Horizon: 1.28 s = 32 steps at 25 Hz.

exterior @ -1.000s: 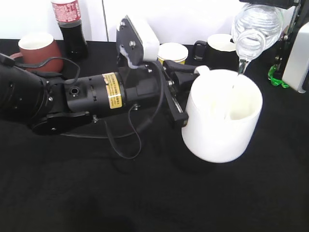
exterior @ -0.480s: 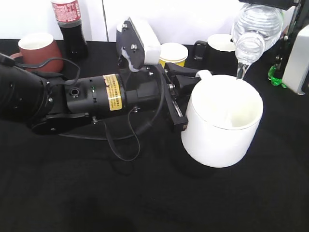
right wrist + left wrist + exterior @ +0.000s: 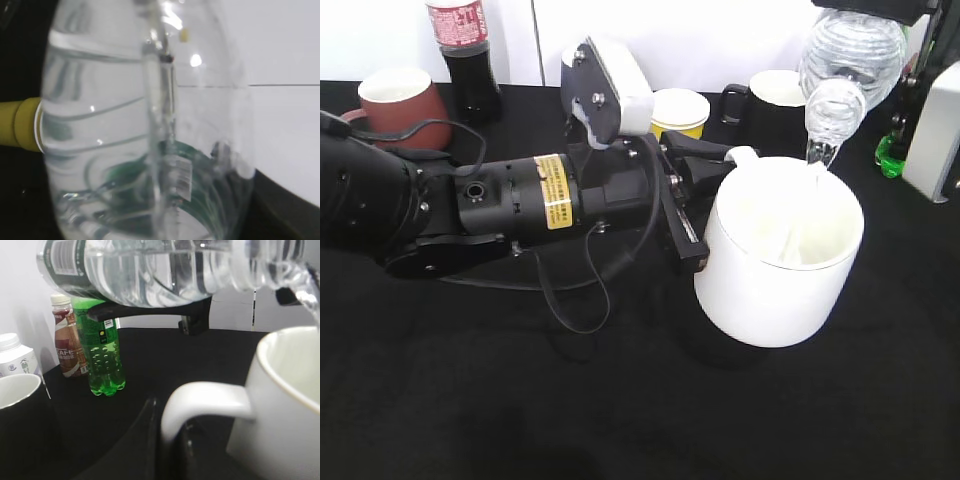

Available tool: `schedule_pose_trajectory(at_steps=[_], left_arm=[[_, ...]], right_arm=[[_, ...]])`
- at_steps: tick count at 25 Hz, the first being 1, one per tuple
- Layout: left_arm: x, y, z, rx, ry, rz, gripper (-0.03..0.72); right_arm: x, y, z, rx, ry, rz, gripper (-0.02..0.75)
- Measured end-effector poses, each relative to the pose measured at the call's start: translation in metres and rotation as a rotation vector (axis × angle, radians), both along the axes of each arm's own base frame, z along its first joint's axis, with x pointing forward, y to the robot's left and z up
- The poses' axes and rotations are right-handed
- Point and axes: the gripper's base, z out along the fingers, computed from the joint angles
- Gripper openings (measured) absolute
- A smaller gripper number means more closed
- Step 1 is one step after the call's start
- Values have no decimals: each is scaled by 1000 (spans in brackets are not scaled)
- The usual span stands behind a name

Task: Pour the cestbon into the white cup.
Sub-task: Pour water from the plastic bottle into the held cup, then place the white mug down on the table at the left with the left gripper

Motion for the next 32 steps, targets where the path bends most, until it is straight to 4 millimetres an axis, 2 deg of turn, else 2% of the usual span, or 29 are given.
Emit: schedule_pose_trajectory(at_steps=[12,16,20,23,25,27,29,32], left_arm=[[0,0,-1,7,0,1,37],[5,1,2,-31,33,59,37],[12,8,4,-43,34,91,37],[34,38,23,-69,-7,193,37],[46,68,31,-77,-22,279,37],[55,100,34,-67,-21,374,37],[63,129,28,-45,-1,465,37],[73,161,20,-6,32,580,37]], right_arm=[[-1,0,1,-5,-28,9,489],[-3,2,4,188,225,36,489],[-3,2,4,451,648,24,489],[-3,2,4,665,995,10,489],[-4,2,4,737,1111,19,489],[-6,3,6,764,1150,53,489],[-6,4,8,773,1154,69,489],[-5,3,9,795,1150,70,489]])
